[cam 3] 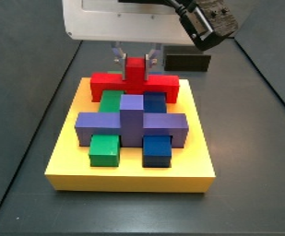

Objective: Pick up the red object. Move up. Place the red object on the fixture. Regrasp the red object. Move to above the board. Insert the red object.
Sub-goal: Insert the red object.

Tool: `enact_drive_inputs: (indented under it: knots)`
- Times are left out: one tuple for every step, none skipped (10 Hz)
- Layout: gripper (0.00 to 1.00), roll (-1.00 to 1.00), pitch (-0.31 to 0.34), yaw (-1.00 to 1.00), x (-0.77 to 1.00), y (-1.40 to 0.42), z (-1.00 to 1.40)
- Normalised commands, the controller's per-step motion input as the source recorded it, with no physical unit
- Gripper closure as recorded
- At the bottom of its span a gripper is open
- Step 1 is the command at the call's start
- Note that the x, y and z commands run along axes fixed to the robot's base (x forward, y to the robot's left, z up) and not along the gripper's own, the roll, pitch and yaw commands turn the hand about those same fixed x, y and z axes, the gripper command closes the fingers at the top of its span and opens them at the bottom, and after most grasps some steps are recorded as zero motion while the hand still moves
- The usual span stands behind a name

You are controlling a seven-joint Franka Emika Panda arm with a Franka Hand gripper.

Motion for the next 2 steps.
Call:
enact_drive_inputs:
  knots:
    - [1.00, 0.00, 0.000, 0.00, 0.00, 0.00, -0.04]
    - [1.00, 0.00, 0.000, 0.00, 0.00, 0.00, 0.00]
